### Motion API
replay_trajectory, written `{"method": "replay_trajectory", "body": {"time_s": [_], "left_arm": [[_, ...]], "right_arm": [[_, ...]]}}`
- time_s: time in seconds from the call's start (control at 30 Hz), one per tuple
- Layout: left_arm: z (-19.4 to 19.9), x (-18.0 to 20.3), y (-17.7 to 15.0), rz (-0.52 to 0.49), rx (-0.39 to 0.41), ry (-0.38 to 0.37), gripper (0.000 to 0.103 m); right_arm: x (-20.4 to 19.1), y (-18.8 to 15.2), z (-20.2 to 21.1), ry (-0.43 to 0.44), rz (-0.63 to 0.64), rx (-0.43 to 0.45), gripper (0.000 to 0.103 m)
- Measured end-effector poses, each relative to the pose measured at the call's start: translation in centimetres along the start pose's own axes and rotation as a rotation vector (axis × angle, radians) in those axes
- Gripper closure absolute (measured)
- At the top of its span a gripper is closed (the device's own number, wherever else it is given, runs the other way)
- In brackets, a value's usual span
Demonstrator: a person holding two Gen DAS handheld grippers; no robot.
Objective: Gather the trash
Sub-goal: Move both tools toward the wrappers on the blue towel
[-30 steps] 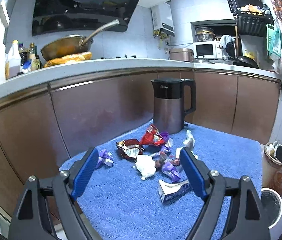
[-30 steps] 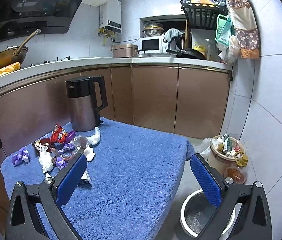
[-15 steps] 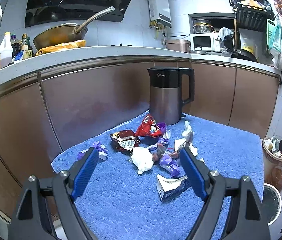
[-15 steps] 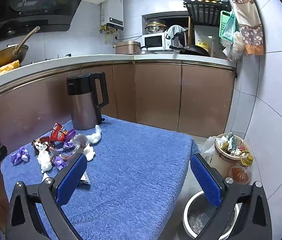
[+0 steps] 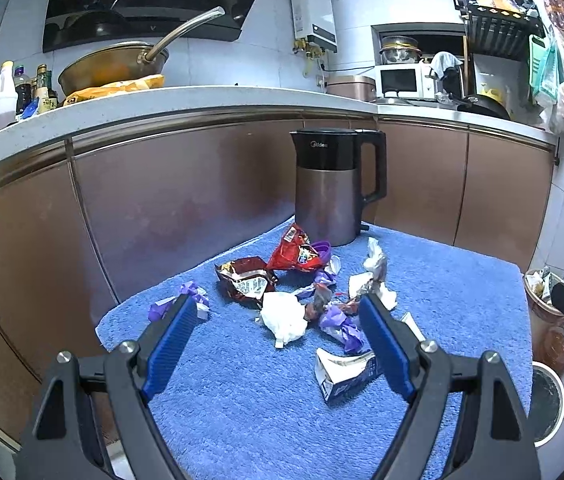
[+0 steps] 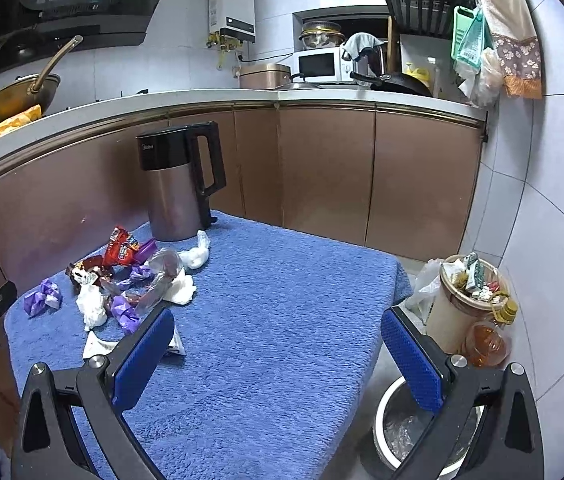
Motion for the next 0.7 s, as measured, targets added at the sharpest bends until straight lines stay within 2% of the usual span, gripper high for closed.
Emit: {"method": "replay_trajectory", "body": {"time_s": [0.27, 0.7], "left_arm": [[-0.4, -0.5, -0.1, 0.018, -0.009, -0.04, 0.02], [-1.2, -0.8, -0.5, 0.031, -0.032, -0.078, 0.02]], "right_arm": [[-0.3, -0.2, -0.5, 0.021, -0.015, -0.04, 0.0], [-0.7, -0.3, -0.9, 0.008, -0.009, -0.059, 0.0]]}}
Point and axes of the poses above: each gripper's, at about its wrist camera, not at the fingertips, and z roughly against the way its jaws point, x to its right, y to its top, the point moved 4 cm from there along -z, roughly the way its jaws point, and after that the axes turned 6 degrees about y, right-handed, at the moved point
